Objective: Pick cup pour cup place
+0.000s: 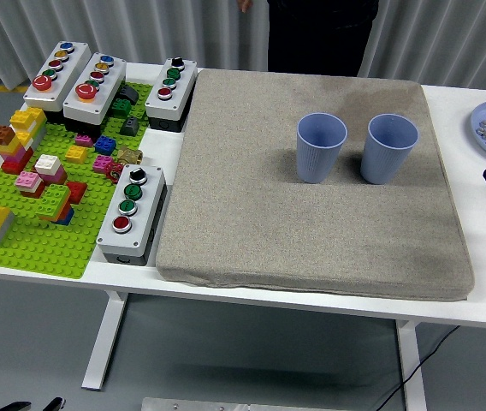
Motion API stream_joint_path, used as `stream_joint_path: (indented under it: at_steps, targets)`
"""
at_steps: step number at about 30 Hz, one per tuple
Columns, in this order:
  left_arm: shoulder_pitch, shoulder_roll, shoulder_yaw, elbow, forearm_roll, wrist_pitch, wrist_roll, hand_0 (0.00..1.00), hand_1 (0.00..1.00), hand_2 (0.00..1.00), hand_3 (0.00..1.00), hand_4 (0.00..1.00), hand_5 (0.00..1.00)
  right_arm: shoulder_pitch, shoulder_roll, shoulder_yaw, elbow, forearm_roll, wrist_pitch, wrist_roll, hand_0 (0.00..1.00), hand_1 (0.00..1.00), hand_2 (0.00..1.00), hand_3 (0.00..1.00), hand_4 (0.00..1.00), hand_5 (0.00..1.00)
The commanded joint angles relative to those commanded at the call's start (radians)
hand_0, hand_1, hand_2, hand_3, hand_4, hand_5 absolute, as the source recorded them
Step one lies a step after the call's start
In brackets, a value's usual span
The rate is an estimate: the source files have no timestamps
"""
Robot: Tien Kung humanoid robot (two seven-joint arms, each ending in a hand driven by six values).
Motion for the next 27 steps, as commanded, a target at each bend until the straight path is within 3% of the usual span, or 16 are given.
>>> stream_joint_path:
  at_steps: [5, 6, 12, 13, 18, 19, 24, 25, 27]
  targets:
    - [0.001, -0.001, -0.004, 0.0, 0.004, 0.0, 0.0, 0.763, 0.782, 0.828, 0.722, 0.505, 0.986, -0.049, -0.006, -0.008, 0.039, -0.045, 0.027, -0.021, 0.925, 0.791, 0.782, 0.778, 0.748, 0.664]
    - [0.001, -0.001, -0.004, 0.0, 0.004, 0.0, 0.0, 0.764, 0.782, 0.828, 0.722, 0.505, 0.986, -0.053, -0.006, -0.009, 0.043, -0.05, 0.03, -0.023, 0.903, 0.785, 0.783, 0.78, 0.78, 0.501]
    - [0.002, -0.002, -0.008, 0.0, 0.013, -0.001, 0.002, 0.764, 0.782, 0.828, 0.722, 0.505, 0.986, -0.131, -0.02, -0.017, 0.093, -0.1, 0.081, -0.055, 0.903, 0.785, 0.783, 0.78, 0.78, 0.501]
    - [0.003, -0.002, -0.008, 0.0, 0.014, -0.001, 0.003, 0.764, 0.782, 0.828, 0.722, 0.505, 0.989, -0.15, -0.023, -0.017, 0.1, -0.116, 0.095, -0.063, 0.896, 0.797, 0.828, 0.839, 0.838, 0.36]
    - [0.007, -0.003, -0.007, 0.0, 0.017, -0.003, 0.004, 0.764, 0.782, 0.828, 0.722, 0.505, 0.989, -0.2, -0.027, -0.008, 0.099, -0.159, 0.159, -0.088, 0.896, 0.797, 0.828, 0.839, 0.838, 0.36]
    - [0.008, -0.003, -0.007, 0.0, 0.017, -0.003, 0.004, 0.763, 0.782, 0.828, 0.722, 0.506, 0.989, -0.203, -0.027, -0.007, 0.099, -0.162, 0.164, -0.089, 0.906, 0.839, 0.937, 0.937, 0.903, 0.202]
    - [0.009, -0.003, -0.003, 0.0, 0.018, -0.004, 0.004, 0.763, 0.782, 0.828, 0.722, 0.506, 0.989, -0.223, -0.025, 0.015, 0.112, -0.236, 0.238, -0.145, 0.906, 0.839, 0.937, 0.937, 0.903, 0.202]
    - [0.009, -0.002, -0.002, 0.0, 0.018, -0.004, 0.004, 0.763, 0.782, 0.827, 0.722, 0.506, 0.989, -0.226, -0.024, 0.018, 0.115, -0.253, 0.247, -0.159, 0.936, 0.892, 0.998, 0.998, 0.899, 0.202]
    - [0.009, -0.002, -0.003, 0.0, 0.019, -0.004, 0.004, 0.763, 0.782, 0.827, 0.722, 0.506, 0.989, -0.232, -0.024, 0.022, 0.121, -0.281, 0.266, -0.181, 0.936, 0.892, 0.998, 0.998, 0.899, 0.202]
